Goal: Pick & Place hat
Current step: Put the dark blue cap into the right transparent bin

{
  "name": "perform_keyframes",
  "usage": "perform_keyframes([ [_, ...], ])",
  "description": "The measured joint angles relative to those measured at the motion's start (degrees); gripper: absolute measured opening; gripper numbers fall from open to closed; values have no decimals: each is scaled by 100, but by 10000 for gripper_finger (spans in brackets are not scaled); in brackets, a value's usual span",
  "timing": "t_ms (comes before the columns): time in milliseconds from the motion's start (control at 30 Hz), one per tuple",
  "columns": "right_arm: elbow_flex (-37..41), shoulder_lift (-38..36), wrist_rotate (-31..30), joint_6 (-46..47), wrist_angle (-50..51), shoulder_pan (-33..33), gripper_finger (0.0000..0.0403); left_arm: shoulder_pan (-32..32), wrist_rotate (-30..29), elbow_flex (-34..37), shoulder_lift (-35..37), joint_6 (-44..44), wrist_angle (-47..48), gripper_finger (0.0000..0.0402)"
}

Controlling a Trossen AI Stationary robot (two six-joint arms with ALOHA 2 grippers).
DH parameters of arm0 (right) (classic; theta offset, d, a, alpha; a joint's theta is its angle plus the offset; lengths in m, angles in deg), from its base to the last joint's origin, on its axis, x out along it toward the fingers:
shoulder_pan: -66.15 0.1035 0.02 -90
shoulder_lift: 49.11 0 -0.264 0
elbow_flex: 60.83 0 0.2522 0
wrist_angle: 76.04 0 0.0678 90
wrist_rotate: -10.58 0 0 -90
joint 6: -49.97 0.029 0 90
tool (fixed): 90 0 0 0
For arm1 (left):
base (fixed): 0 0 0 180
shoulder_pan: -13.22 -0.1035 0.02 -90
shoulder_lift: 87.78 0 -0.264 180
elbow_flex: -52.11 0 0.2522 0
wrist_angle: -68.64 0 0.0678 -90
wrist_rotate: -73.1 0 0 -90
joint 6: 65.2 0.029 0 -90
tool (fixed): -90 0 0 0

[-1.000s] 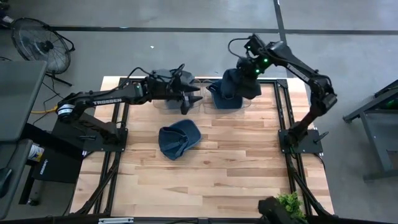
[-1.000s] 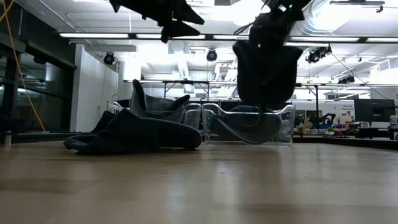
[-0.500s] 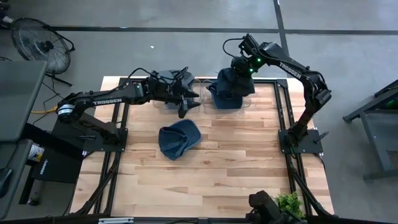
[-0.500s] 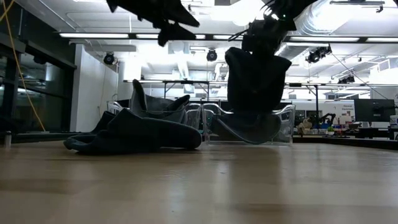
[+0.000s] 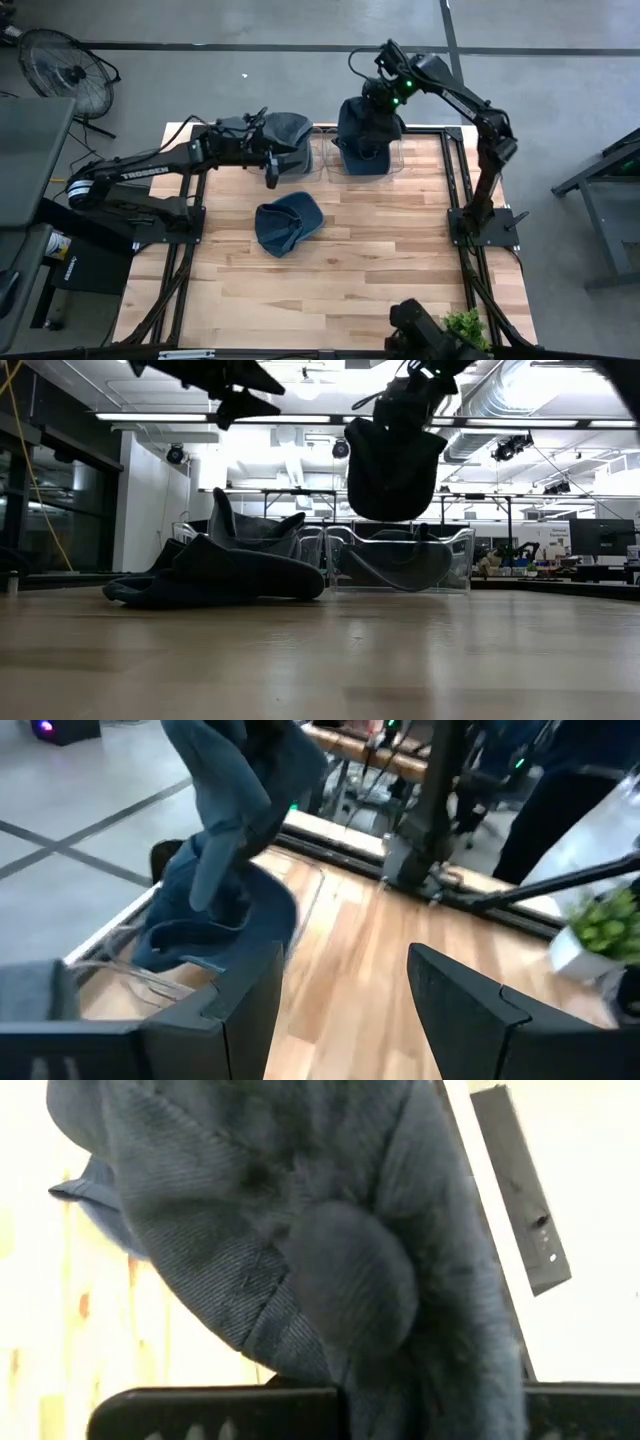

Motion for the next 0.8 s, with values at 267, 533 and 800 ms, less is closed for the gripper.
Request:
perform_keyframes([
  [267, -1610, 1125, 321, -193, 1232, -103, 0, 3, 15, 1074, 737, -765, -1378, 214],
  [533, -1557, 1293, 293, -196, 1759, -200, 0, 4, 69, 1854, 1088, -1435, -2074, 214],
  [800, -932, 1280, 509, -260, 1420, -133, 0, 4, 51, 2189, 1082, -1576, -2579, 214],
])
